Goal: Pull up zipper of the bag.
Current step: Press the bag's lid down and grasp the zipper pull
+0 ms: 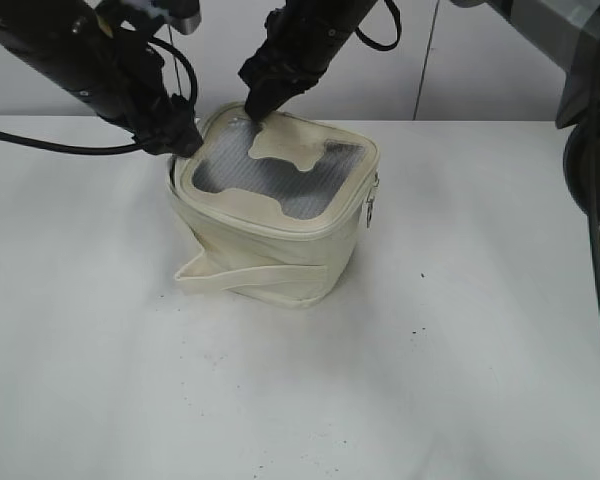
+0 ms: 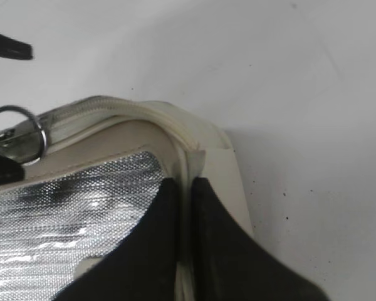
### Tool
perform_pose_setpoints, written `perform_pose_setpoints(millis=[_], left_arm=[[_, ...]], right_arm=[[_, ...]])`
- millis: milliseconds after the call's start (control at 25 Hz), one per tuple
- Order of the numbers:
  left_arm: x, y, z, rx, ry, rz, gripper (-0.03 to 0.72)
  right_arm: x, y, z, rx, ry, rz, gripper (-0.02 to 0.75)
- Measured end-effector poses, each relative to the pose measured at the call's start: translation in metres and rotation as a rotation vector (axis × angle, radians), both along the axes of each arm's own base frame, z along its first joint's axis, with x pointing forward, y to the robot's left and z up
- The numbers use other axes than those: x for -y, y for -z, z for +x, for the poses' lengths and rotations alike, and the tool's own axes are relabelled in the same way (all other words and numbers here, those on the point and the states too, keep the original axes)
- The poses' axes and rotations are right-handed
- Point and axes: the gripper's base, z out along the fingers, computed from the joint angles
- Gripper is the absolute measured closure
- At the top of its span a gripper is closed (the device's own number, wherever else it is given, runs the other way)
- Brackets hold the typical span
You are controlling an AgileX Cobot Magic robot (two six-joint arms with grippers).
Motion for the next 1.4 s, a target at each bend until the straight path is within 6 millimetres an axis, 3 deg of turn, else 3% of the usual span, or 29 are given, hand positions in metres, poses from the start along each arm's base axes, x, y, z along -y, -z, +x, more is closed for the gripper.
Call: perform_pose_setpoints(millis=[360,640,1080,1400], left_arm=[[0.014,0.01,0.029,-0.02,0.009,0.03,0.243],[0.011,0.007,0.032,0.0,0.04,0.124,0.243],[0.009,0.0,0.03,-0.004,0.035,0.127,0.243],[0.006,0.005,0.031,-0.026,0.037,0.162,0.134]], right_arm=[[0.0,0.002,0.001,-0.001,0.0,-0.001,0.73],[-0.001,0.004,0.001,0.0,0.002,0.003,0.73],[-0.001,0.004,0.001,-0.001,0.001,0.003,0.73],[-0.001,0.004,0.001,0.0,0.001,0.003,0.73]])
